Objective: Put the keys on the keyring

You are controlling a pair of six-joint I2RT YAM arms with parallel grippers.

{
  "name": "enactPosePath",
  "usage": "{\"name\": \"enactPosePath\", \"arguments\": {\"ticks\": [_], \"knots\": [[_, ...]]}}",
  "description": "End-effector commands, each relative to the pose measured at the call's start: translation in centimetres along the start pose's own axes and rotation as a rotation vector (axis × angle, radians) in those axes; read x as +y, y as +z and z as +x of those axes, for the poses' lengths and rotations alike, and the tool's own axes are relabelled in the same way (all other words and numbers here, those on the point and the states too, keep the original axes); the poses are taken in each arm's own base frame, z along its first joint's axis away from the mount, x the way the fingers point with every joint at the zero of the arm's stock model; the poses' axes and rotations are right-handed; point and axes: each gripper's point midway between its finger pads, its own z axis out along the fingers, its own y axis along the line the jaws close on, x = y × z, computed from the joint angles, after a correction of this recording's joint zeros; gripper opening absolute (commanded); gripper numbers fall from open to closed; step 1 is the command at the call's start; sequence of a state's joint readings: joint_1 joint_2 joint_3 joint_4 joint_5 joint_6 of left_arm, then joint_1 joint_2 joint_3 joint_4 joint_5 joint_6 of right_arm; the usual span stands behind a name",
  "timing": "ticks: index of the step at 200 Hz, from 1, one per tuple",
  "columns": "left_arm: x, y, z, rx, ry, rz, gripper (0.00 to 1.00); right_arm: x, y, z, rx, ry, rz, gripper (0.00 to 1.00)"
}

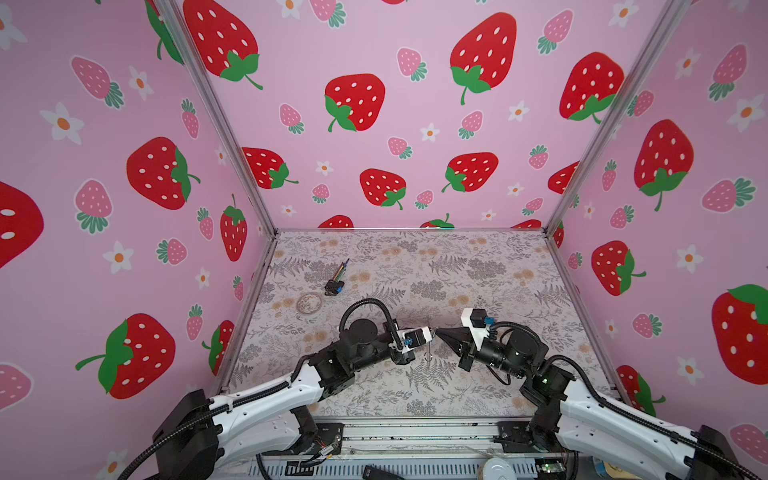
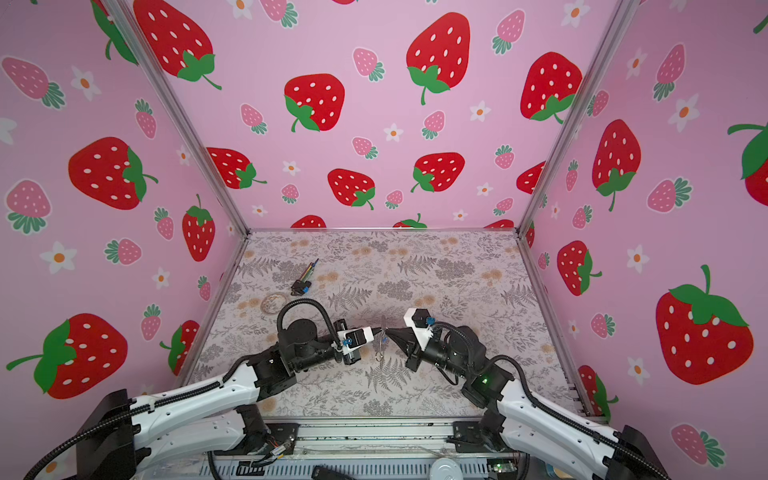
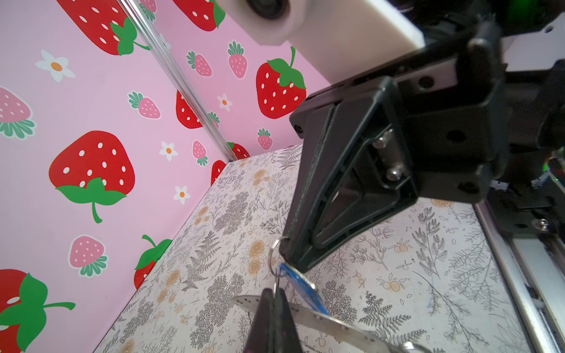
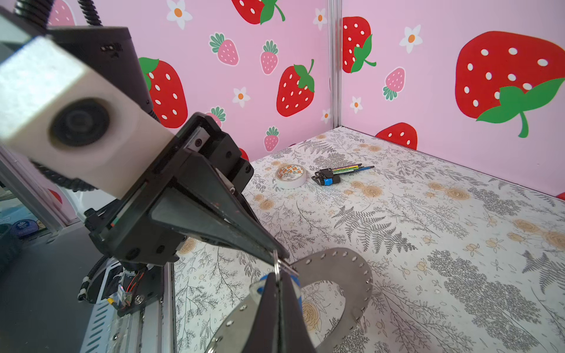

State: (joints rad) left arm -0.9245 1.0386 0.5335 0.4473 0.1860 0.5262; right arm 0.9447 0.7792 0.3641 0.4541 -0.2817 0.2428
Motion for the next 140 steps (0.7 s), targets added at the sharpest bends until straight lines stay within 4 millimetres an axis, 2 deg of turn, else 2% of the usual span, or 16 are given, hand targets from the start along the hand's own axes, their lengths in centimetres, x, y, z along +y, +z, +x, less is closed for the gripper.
{"name": "enactPosePath", "arguments": {"ticks": [1,23,66,140], "knots": [[1.0,-0.4,-2.0,-0.069,0.014,-0.03,0.0,0.1,0.3,-0.9,-0.01,0.008,-0.002,0.0],[0.9,-0.4,-2.0,-0.071,0.016,-0.026,0.0,-0.4,0.3,-1.0,-0.009,0.007,0.029,0.0],[0.8,-0.3,-1.8,-0.064,0.02,-0.023,0.0,-0.6,-0.1,-2.6,-0.074,-0.03,0.054,0.0],[0.6,-0.2,-1.7,-0.06,0.023,-0.014,0.0,-0.6,0.1,-2.3,-0.089,-0.019,0.054,0.0]]}}
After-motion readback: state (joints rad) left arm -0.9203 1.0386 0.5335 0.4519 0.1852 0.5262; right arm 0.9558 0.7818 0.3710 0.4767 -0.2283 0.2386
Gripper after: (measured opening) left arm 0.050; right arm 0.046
